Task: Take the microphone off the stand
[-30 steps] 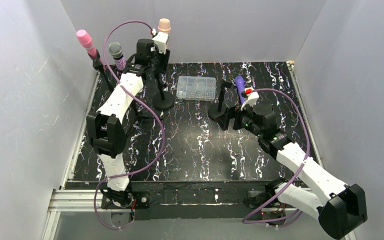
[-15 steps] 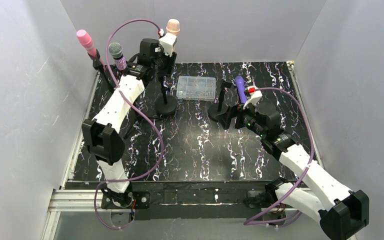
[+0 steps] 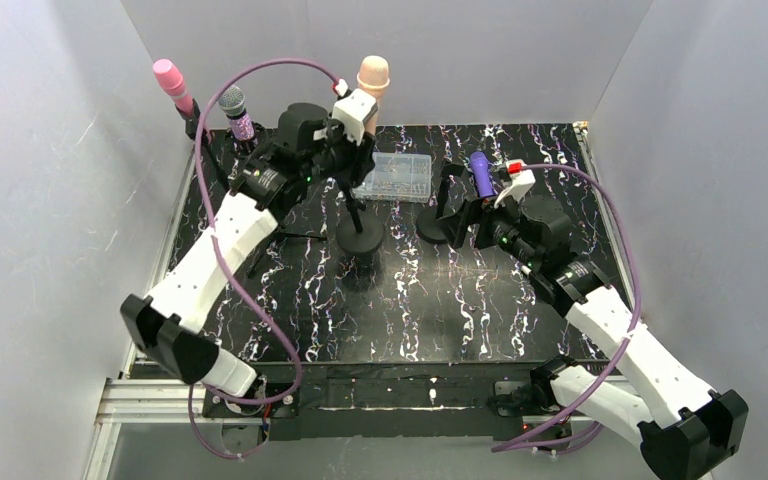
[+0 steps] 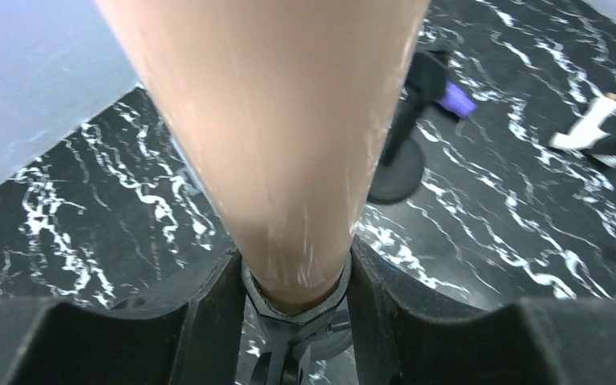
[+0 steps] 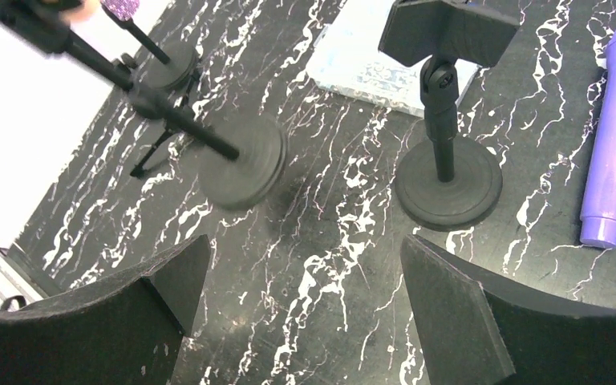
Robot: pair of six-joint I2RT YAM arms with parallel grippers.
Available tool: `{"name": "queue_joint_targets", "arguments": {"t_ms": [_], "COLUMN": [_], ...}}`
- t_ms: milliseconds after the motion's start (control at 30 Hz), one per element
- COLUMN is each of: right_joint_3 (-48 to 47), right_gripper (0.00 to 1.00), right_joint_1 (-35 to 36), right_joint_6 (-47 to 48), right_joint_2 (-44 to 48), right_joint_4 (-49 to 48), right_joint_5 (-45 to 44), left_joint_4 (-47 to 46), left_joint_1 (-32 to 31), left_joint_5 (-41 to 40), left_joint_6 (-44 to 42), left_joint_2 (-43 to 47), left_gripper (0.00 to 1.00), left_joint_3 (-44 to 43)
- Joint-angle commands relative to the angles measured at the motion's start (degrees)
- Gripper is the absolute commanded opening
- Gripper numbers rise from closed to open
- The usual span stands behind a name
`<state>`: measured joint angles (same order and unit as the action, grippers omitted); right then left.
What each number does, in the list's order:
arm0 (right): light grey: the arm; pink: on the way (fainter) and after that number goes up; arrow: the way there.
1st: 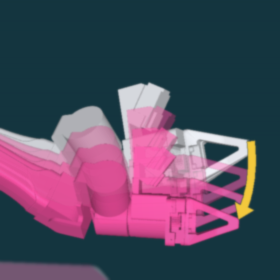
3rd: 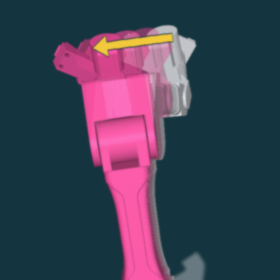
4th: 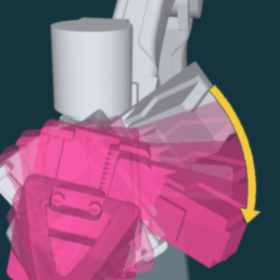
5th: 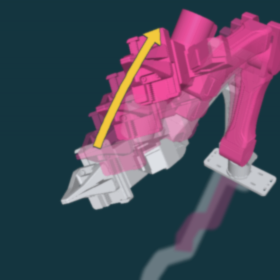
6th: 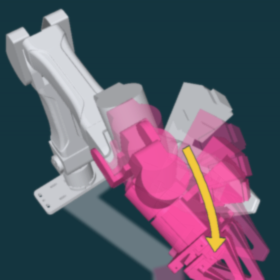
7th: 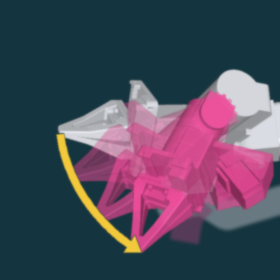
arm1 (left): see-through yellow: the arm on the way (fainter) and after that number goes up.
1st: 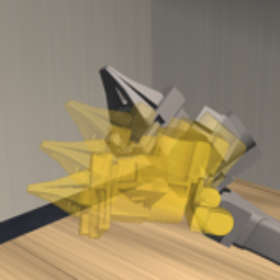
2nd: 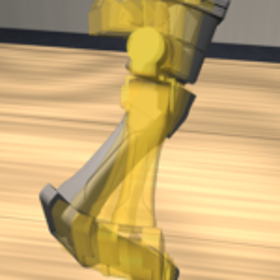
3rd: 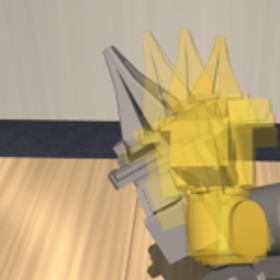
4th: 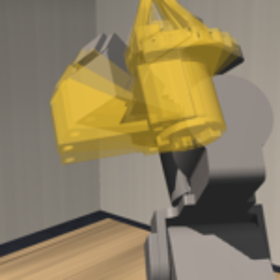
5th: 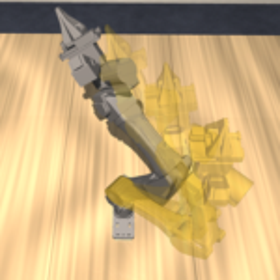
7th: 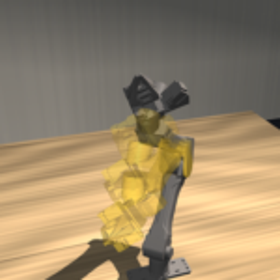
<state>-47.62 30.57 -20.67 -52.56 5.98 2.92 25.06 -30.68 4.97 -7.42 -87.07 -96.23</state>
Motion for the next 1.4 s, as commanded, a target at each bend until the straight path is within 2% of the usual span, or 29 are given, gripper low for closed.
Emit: {"name": "queue_joint_targets", "arguments": {"t_ms": [0,233,400,700,800,867,1033,1200,1367], "right_joint_3": [-3.86,-4.15,-3.94,-3.71,-3.4,-2.86,1.98,11.86,18.0], "right_gripper": [0.98,0.98,0.98,0.98,0.98,0.98,0.98,0.98,0.98], "right_joint_1": [0.37,0.37,0.46,0.46,0.46,0.49,1.6,7.04,19.07], "right_joint_6": [-2.76,-3.42,-3.24,-2.16,-2.05,-2.1,-2.33,-3.81,-5.21], "right_joint_2": [1.62,1.55,1.17,1.67,1.69,1.87,4.43,10.23,9.12], "right_joint_4": [1.02,0.54,0.28,0.22,0.17,0.24,-0.32,-5.34,-13.6], "right_joint_5": [-1.71,-0.14,0.96,0.89,1.78,2.62,4.47,1.62,-8.13], "left_joint_4": [-2.49,-12.66,-17.8,-17.65,-17.34,-17.09,-16.19,-15.71,-14.61], "left_joint_1": [-3.2,-10.99,-14.28,-16.72,-16.88,-16.97,-17.29,-17.58,-17.87], "left_joint_5": [3.85,3.55,2.48,2.68,1.82,1.07,-0.75,-1.85,-2.41], "left_joint_6": [2.04,3.57,4.15,3.25,2.73,2.75,3.17,3.83,4.0], "left_joint_2": [8.62,18.53,21.79,19.97,19.34,18.71,16.94,16.13,15.49], "left_gripper": [0.0,0.0,0.0,0.0,0.06,0.0,0.0,0.0,0.0], "left_joint_3": [5.59,23.15,29.72,31.17,31.11,30.93,30.06,29.75,28.57]}}
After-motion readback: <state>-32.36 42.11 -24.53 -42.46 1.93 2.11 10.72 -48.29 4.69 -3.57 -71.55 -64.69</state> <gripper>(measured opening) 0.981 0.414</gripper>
